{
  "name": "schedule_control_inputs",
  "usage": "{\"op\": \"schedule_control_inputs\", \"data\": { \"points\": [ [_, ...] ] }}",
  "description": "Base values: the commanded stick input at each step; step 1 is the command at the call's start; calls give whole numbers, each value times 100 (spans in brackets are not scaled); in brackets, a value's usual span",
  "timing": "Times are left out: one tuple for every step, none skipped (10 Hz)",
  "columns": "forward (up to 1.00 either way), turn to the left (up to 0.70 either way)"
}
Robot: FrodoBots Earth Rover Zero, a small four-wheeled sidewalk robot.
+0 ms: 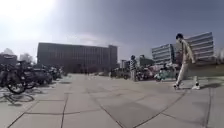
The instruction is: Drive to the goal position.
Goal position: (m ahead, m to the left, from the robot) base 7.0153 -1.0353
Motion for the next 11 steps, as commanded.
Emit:
{"op": "schedule_control_inputs", "data": {
  "points": [
    [50,0],
    [50,0],
    [50,0],
    [50,0],
    [50,0],
    [50,0],
    [50,0],
    [50,0],
    [50,0],
    [50,0],
    [50,0]
  ]
}}
